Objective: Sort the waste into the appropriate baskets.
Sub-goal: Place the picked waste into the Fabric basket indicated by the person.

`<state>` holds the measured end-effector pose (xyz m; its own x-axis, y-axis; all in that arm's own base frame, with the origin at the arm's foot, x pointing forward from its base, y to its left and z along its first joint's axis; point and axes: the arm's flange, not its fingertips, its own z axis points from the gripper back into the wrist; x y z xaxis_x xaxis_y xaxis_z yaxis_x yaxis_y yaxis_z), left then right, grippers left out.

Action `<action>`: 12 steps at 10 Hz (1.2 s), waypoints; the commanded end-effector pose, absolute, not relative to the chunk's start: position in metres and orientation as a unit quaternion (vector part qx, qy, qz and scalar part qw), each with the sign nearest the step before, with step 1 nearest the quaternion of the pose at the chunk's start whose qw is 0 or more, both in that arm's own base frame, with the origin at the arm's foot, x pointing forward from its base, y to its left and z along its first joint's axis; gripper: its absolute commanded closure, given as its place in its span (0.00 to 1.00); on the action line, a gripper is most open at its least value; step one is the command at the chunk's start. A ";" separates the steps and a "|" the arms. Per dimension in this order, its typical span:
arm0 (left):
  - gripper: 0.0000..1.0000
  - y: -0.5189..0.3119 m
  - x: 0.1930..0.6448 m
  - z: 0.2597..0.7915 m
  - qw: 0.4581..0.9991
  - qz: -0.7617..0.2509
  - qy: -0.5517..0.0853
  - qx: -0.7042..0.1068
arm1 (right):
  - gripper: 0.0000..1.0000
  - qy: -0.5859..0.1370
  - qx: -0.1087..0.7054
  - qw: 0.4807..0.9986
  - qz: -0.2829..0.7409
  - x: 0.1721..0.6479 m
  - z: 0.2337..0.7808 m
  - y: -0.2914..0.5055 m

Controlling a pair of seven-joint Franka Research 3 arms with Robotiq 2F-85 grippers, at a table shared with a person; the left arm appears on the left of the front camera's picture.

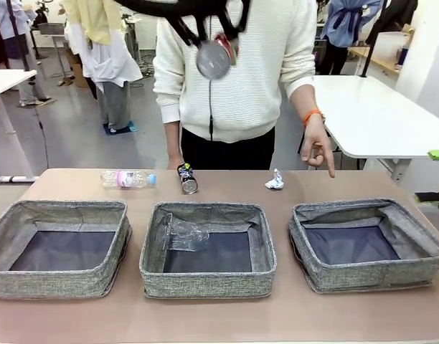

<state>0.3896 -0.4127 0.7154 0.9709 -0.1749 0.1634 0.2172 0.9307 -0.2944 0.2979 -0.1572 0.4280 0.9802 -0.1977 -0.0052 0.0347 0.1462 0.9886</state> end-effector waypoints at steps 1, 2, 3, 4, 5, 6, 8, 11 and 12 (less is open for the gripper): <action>0.67 -0.469 0.384 0.646 0.949 -0.168 -0.078 -0.254 | 0.00 -0.182 0.653 0.721 -0.142 0.268 0.447 -0.275; 0.67 -0.517 0.388 0.612 0.940 -0.176 -0.074 -0.282 | 0.00 -0.237 0.669 0.683 -0.173 0.248 0.453 -0.307; 0.67 -0.570 0.393 0.585 0.930 -0.210 -0.059 -0.296 | 0.00 -0.330 0.696 0.597 -0.223 0.219 0.459 -0.345; 0.67 -0.609 0.393 0.569 0.922 -0.242 -0.045 -0.300 | 0.00 -0.172 0.647 0.724 -0.165 0.246 0.449 -0.276; 0.67 -0.639 0.386 0.558 0.913 -0.280 -0.033 -0.296 | 0.00 -0.172 0.647 0.724 -0.165 0.246 0.449 -0.276; 0.67 -0.662 0.377 0.546 0.916 -0.300 -0.039 -0.262 | 0.00 -0.172 0.647 0.724 -0.165 0.246 0.449 -0.276; 0.67 -0.690 0.377 0.524 0.930 -0.306 -0.074 -0.191 | 0.00 -0.172 0.647 0.724 -0.165 0.246 0.449 -0.276; 0.67 -0.694 0.379 0.517 0.933 -0.305 -0.066 -0.179 | 0.00 -0.172 0.647 0.724 -0.165 0.246 0.449 -0.276; 0.67 -0.693 0.380 0.517 0.934 -0.301 -0.071 -0.179 | 0.00 -0.172 0.647 0.724 -0.165 0.246 0.449 -0.276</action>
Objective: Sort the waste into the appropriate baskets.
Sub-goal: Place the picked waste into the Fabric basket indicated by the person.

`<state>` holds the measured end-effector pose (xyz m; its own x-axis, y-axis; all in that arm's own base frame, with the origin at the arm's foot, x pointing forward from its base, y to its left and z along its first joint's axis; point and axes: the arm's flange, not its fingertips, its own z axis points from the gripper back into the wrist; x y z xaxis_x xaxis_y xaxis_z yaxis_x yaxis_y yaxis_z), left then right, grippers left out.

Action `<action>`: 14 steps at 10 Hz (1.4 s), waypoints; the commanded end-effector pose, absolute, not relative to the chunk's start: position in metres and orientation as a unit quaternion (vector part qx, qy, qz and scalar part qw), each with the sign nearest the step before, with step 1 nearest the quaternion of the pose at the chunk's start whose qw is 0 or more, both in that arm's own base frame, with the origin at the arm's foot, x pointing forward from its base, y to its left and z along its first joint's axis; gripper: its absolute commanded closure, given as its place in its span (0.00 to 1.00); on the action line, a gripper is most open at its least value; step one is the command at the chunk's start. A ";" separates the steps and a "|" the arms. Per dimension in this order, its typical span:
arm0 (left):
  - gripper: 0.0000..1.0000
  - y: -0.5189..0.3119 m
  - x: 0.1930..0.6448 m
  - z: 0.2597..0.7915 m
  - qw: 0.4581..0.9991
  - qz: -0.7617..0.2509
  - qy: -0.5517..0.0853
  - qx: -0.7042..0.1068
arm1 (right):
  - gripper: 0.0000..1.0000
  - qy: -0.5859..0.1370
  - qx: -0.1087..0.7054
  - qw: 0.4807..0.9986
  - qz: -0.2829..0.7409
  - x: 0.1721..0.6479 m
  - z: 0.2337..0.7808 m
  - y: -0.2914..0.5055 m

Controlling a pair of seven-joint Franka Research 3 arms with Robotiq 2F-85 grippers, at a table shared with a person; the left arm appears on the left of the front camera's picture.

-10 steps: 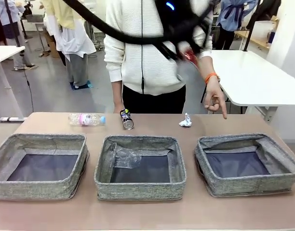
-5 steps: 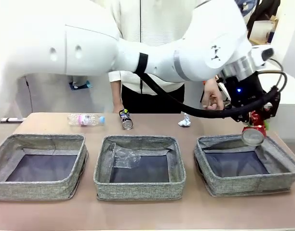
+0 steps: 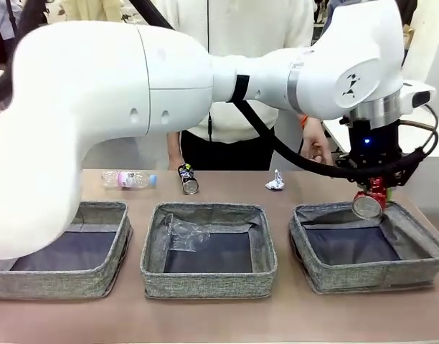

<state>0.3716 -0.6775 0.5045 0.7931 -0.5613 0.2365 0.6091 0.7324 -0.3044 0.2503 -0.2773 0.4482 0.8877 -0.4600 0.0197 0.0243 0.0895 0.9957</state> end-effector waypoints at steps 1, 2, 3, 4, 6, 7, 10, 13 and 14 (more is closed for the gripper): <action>0.67 -0.694 0.381 0.519 0.934 -0.301 -0.073 -0.179 | 0.00 -0.172 0.647 0.724 -0.165 0.246 0.449 -0.276; 0.67 -0.693 0.381 0.520 0.934 -0.300 -0.076 -0.181 | 0.00 -0.172 0.647 0.724 -0.165 0.246 0.449 -0.276; 0.47 -0.693 0.381 0.521 0.933 -0.300 -0.081 -0.183 | 0.00 -0.172 0.647 0.724 -0.165 0.246 0.449 -0.276; 0.09 -0.692 0.382 0.521 0.931 -0.306 -0.085 -0.178 | 0.00 -0.172 0.647 0.724 -0.165 0.246 0.449 -0.276; 0.00 -0.691 0.383 0.522 0.932 -0.302 -0.089 -0.179 | 0.00 -0.172 0.647 0.724 -0.165 0.246 0.449 -0.276; 0.00 -0.691 0.383 0.523 0.932 -0.300 -0.088 -0.181 | 0.00 -0.172 0.647 0.724 -0.165 0.246 0.449 -0.276; 0.00 -0.688 0.386 0.526 0.934 -0.296 -0.087 -0.182 | 0.00 -0.172 0.647 0.724 -0.165 0.246 0.449 -0.276; 0.00 -0.654 0.398 0.541 0.939 -0.290 -0.080 -0.166 | 0.00 -0.168 0.653 0.719 -0.168 0.250 0.449 -0.277; 0.00 -0.619 0.404 0.550 0.945 -0.283 -0.070 -0.150 | 0.00 -0.149 0.647 0.732 -0.155 0.259 0.449 -0.268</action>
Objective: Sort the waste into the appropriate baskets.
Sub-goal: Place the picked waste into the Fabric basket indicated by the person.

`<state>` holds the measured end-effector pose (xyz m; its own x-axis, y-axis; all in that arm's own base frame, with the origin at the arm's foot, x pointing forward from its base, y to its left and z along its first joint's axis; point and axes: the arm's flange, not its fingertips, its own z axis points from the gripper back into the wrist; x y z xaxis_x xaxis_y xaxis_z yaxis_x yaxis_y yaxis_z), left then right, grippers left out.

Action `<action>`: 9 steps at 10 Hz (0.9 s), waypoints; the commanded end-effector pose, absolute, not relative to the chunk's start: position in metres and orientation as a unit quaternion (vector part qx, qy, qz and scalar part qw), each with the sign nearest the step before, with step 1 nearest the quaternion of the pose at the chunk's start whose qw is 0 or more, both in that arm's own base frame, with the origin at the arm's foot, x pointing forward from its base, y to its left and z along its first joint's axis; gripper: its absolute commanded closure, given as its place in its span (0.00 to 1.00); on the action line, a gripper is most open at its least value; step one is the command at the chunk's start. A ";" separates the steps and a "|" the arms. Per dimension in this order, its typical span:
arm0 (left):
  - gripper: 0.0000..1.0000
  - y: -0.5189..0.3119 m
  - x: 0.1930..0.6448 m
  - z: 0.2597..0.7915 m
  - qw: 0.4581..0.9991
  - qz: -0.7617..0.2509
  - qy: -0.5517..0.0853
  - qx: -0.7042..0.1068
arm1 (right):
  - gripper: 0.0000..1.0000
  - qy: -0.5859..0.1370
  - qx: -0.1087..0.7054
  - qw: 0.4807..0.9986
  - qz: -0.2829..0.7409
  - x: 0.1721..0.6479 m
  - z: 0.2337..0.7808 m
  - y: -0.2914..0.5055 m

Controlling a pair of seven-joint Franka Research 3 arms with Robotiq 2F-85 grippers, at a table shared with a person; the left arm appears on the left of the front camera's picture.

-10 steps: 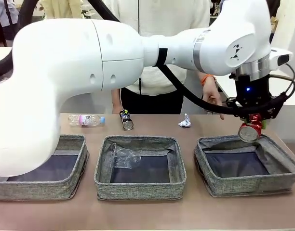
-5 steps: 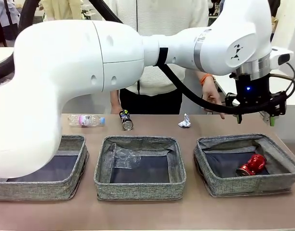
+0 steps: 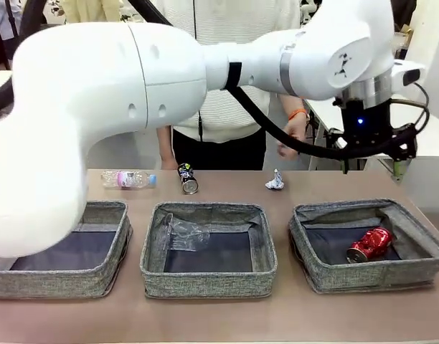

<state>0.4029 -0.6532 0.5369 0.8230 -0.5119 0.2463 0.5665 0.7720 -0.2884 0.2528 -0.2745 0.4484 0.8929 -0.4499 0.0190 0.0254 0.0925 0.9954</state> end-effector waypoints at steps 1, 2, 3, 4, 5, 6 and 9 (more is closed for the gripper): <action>0.00 -0.579 0.409 0.558 0.941 -0.300 -0.053 -0.146 | 0.00 -0.125 0.634 0.750 -0.141 0.273 0.449 -0.250; 0.00 -0.530 0.413 0.565 0.947 -0.288 -0.040 -0.137 | 0.00 -0.094 0.615 0.773 -0.123 0.294 0.451 -0.222; 0.00 -0.486 0.412 0.569 0.961 -0.242 -0.045 -0.127 | 0.00 -0.066 0.591 0.796 -0.109 0.314 0.450 -0.191; 0.00 -0.446 0.408 0.570 0.967 -0.208 -0.040 -0.141 | 0.00 -0.024 0.586 0.806 -0.076 0.332 0.446 -0.159; 0.00 -0.406 0.402 0.568 0.974 -0.166 -0.043 -0.149 | 0.00 0.004 0.567 0.821 -0.069 0.348 0.442 -0.128; 0.00 -0.366 0.396 0.563 0.976 -0.128 -0.044 -0.172 | 0.00 0.020 0.561 0.825 -0.062 0.361 0.441 -0.100; 0.00 -0.239 0.393 0.538 0.957 -0.046 -0.022 -0.284 | 0.00 0.062 0.584 0.808 -0.034 0.385 0.439 -0.033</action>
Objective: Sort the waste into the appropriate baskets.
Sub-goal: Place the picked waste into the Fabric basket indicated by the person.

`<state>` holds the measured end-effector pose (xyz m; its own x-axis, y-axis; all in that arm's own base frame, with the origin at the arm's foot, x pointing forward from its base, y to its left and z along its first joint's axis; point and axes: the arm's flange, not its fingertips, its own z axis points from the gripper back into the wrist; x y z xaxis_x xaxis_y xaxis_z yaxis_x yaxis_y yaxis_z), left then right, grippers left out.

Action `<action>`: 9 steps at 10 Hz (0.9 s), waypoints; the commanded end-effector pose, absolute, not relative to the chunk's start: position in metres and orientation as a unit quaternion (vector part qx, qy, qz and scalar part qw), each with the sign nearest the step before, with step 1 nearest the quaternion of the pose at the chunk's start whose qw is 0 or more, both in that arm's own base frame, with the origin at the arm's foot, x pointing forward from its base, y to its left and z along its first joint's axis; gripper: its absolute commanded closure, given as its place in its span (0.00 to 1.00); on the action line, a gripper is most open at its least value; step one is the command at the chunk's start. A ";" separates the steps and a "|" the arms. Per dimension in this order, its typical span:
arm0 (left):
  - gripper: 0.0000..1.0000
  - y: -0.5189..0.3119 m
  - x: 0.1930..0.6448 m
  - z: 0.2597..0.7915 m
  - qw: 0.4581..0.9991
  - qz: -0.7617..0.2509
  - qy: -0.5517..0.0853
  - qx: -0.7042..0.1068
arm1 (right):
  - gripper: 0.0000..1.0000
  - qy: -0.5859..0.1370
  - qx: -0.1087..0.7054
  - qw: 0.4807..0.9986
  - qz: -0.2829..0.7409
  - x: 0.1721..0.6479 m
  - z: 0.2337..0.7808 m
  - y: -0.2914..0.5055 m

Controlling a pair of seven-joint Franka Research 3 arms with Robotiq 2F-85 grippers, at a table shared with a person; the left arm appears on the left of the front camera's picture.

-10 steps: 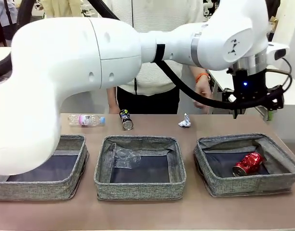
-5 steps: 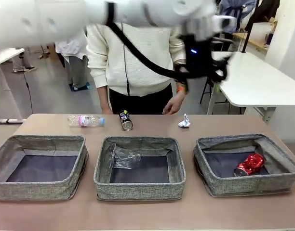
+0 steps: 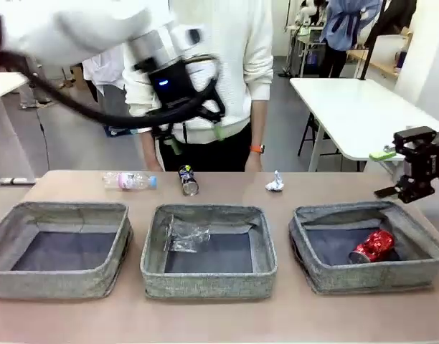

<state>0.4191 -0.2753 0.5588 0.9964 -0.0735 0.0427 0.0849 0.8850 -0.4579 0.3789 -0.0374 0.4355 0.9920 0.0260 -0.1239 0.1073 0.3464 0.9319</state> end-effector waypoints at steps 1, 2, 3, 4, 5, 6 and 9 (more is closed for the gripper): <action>0.00 -0.206 0.390 0.533 0.940 -0.051 -0.028 -0.335 | 0.00 0.064 0.598 0.798 -0.034 0.391 0.439 -0.019; 0.00 -0.169 0.382 0.526 0.929 -0.034 -0.032 -0.367 | 0.00 0.075 0.615 0.785 -0.027 0.397 0.439 -0.007; 0.00 -0.141 0.370 0.519 0.904 -0.044 -0.069 -0.419 | 0.00 0.089 0.619 0.780 -0.027 0.402 0.438 -0.002; 0.00 -0.116 0.358 0.503 0.875 -0.069 -0.067 -0.474 | 0.00 0.093 0.620 0.778 -0.033 0.407 0.439 -0.002; 0.00 -0.094 0.346 0.476 0.856 -0.068 -0.058 -0.509 | 0.00 0.099 0.629 0.770 -0.031 0.410 0.441 -0.006; 0.00 -0.074 0.332 0.444 0.826 -0.045 -0.100 -0.552 | 0.00 0.098 0.636 0.765 -0.038 0.413 0.443 -0.011; 0.00 -0.067 0.350 0.463 0.825 -0.015 -0.120 -0.552 | 0.00 0.091 0.623 0.777 -0.023 0.406 0.433 -0.006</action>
